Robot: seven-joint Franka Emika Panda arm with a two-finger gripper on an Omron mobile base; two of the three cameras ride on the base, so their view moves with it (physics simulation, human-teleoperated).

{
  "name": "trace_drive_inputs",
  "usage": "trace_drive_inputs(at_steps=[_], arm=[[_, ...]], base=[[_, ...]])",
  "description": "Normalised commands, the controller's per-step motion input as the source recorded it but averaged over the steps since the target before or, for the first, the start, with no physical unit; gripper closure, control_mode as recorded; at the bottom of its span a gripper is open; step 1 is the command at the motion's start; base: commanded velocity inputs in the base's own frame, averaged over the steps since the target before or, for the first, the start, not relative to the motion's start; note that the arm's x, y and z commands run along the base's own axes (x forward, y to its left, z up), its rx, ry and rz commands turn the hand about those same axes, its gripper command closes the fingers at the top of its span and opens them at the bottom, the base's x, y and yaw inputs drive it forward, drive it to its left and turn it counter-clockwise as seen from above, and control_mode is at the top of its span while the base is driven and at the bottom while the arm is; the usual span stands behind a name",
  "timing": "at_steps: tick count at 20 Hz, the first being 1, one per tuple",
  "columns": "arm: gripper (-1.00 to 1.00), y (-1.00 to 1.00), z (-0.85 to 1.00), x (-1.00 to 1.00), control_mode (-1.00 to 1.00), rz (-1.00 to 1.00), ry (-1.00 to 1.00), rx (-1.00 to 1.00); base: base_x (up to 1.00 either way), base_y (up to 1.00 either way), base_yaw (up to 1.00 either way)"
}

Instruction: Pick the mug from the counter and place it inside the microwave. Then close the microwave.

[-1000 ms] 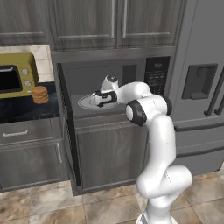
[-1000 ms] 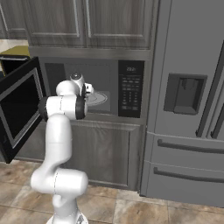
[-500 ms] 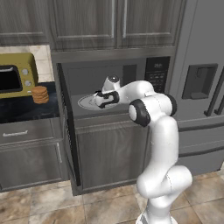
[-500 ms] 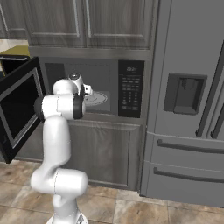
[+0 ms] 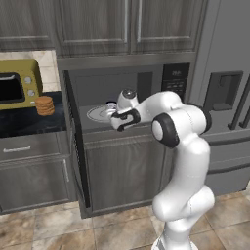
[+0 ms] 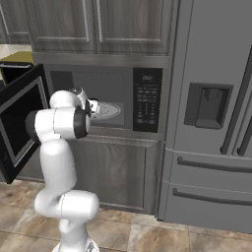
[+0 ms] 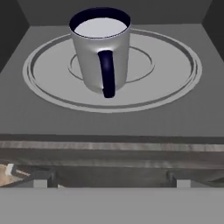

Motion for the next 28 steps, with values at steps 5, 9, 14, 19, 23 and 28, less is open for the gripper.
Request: trace_drive_inputs(at_steps=[5, 9, 14, 19, 23, 28], arm=[[-1.0, 0.0, 0.19, -0.72, -1.0, -0.11, -0.05, 0.01], [-1.0, -0.12, 0.42, -0.64, -1.0, -0.11, -0.06, 0.01], [-1.0, -0.3, 0.5, -0.45, -1.0, -0.08, -0.02, 0.02], [-1.0, -0.27, 0.15, -0.63, -1.0, -0.07, 0.0, 0.05], [-1.0, -0.16, 0.0, -0.75, -1.0, -0.03, -0.1, 0.02], [-1.0, -0.14, 0.07, -0.58, -1.0, 0.04, -0.05, 0.0]], base=[[0.0, 0.0, 0.0], [0.0, 0.0, 0.0], [0.0, 0.0, 0.0], [0.0, 0.0, 0.0], [0.0, 0.0, 0.0], [0.0, 0.0, 0.0]])
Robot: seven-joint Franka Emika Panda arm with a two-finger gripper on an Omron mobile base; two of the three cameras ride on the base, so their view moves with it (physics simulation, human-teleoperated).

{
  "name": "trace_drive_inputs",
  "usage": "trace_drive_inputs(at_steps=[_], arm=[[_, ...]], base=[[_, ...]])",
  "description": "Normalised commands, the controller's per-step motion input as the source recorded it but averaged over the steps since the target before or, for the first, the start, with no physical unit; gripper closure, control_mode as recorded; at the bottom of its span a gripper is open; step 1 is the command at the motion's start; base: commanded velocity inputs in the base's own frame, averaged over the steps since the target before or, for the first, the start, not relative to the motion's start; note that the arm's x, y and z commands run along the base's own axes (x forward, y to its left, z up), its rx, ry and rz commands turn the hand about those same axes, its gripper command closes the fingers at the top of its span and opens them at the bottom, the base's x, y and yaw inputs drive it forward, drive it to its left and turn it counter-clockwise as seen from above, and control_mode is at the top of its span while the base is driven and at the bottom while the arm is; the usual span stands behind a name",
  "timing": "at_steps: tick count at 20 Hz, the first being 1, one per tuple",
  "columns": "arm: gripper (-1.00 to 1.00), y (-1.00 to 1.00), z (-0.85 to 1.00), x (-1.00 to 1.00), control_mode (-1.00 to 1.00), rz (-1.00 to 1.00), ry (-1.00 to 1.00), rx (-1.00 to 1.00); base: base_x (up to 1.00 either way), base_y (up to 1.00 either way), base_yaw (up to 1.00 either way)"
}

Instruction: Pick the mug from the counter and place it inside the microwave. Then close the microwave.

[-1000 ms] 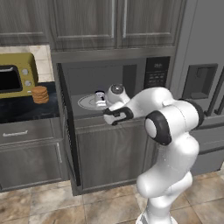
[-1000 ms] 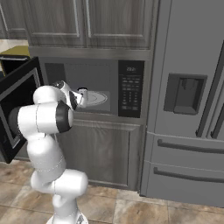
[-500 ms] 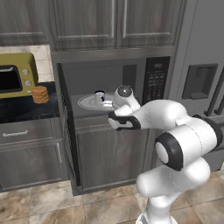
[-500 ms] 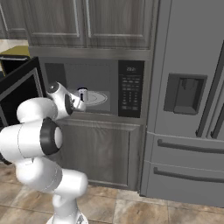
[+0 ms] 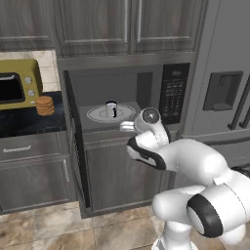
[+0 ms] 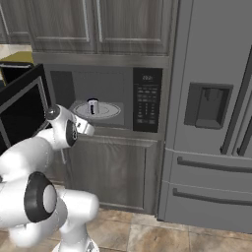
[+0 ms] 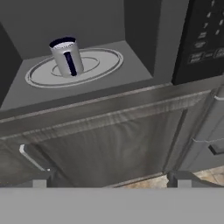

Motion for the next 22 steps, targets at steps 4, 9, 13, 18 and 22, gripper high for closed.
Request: trace_drive_inputs(at_steps=[4, 9, 13, 18, 22], arm=[[-1.0, -0.46, 0.24, -0.33, -1.0, 0.22, 0.07, 0.01], [-1.0, -0.36, 0.08, -0.25, -1.0, 0.22, 0.26, 0.12], [-1.0, 0.0, 0.06, -0.33, -1.0, 0.04, 0.22, 0.01], [-1.0, 0.0, 0.04, -0.41, -1.0, 0.0, 0.12, 0.0], [-1.0, 0.0, 0.02, -0.79, -1.0, -0.03, -0.05, 0.0]], base=[[0.0, 0.0, 0.0], [0.0, 0.0, 0.0], [0.0, 0.0, 0.0], [0.0, 0.0, 0.0], [0.0, 0.0, 0.0]])
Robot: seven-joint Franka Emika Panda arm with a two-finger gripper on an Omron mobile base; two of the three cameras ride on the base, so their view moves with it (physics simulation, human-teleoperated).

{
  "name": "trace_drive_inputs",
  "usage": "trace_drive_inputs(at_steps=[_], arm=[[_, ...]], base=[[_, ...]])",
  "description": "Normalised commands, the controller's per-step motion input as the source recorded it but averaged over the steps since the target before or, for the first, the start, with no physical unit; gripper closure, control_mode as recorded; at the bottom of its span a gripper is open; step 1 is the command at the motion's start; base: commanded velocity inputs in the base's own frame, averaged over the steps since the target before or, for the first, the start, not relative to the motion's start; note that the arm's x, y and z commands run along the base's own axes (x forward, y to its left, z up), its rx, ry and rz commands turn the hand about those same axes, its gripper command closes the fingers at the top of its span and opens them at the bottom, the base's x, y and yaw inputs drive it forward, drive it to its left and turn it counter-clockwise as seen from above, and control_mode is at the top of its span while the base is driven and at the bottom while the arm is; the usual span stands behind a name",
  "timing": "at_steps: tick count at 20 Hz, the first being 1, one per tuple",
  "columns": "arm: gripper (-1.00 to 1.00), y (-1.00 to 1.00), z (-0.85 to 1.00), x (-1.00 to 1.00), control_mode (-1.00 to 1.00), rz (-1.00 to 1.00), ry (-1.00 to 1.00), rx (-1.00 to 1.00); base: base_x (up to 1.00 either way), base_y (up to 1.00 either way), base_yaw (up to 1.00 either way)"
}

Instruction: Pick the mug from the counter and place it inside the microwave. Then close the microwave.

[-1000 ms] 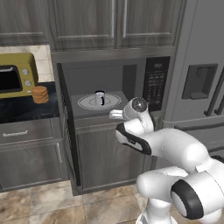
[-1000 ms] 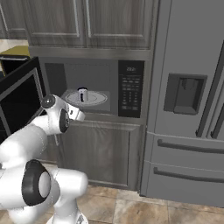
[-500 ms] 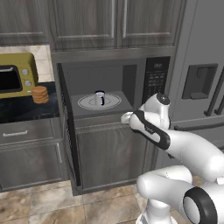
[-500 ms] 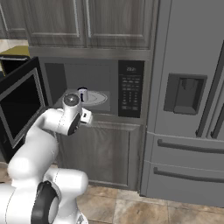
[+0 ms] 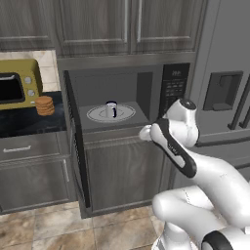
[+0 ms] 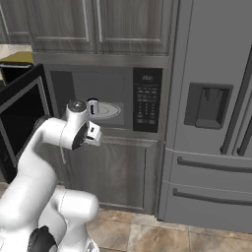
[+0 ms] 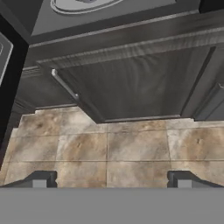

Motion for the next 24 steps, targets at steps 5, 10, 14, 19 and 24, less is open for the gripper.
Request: trace_drive_inputs(at_steps=[5, 10, 14, 19, 24], arm=[[-1.0, 0.0, 0.11, -0.86, -1.0, -0.04, -0.19, -0.04], [-1.0, 0.0, 0.22, -0.63, -1.0, -0.04, -0.18, -0.07], [-1.0, 0.0, 0.21, -0.42, -1.0, -0.05, -0.2, -0.11], [-1.0, 0.0, 0.14, -0.32, -1.0, -0.04, -0.19, -0.15], [-1.0, 0.0, 0.12, -0.57, -1.0, -0.04, -0.27, -0.14]], base=[[0.0, 0.0, 0.0], [0.0, 0.0, 0.0], [0.0, 0.0, 0.0], [0.0, 0.0, 0.0], [0.0, 0.0, 0.0]])
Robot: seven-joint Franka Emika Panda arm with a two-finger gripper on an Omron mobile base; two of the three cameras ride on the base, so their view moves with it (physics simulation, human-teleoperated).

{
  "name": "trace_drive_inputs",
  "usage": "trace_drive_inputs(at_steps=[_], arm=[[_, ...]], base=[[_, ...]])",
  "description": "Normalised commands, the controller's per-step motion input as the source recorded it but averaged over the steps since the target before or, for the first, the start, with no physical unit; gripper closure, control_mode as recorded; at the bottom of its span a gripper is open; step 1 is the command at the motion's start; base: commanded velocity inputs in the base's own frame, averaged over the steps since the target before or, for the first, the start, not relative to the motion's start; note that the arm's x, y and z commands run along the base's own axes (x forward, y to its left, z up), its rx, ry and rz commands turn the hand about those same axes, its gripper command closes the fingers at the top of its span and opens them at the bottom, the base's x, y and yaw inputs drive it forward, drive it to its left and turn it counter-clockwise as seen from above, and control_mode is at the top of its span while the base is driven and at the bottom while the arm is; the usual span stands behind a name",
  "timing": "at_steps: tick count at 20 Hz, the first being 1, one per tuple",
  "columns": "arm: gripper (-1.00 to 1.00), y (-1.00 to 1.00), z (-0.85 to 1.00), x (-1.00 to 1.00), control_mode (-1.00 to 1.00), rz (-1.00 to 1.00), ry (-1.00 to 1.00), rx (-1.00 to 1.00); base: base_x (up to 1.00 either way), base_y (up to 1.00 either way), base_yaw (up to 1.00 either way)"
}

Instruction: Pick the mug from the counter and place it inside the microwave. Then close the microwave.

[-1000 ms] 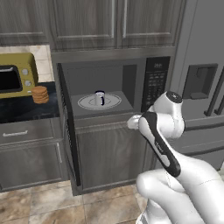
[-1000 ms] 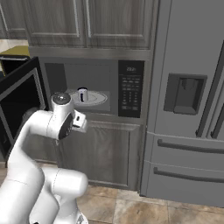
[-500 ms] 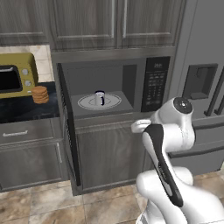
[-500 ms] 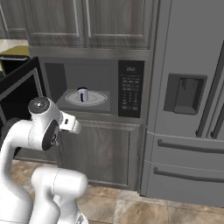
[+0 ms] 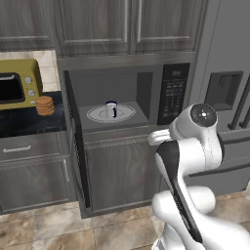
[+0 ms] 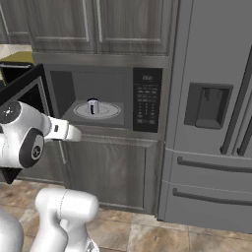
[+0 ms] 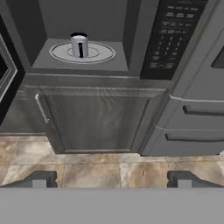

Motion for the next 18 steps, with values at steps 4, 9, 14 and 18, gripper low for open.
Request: trace_drive_inputs(at_steps=[4, 9, 14, 18], arm=[[-1.0, 0.08, 0.02, -0.72, -1.0, -0.03, -0.3, -0.13], [-1.0, 0.04, 0.03, -0.86, -1.0, -0.03, -0.33, -0.13], [-1.0, 0.0, 0.07, -0.96, -1.0, -0.01, -0.31, -0.06], [-1.0, 0.01, 0.04, -0.91, -1.0, -0.01, -0.3, -0.06]], base=[[0.0, 0.0, 0.0], [0.0, 0.0, 0.0], [0.0, 0.0, 0.0], [0.0, 0.0, 0.0]])
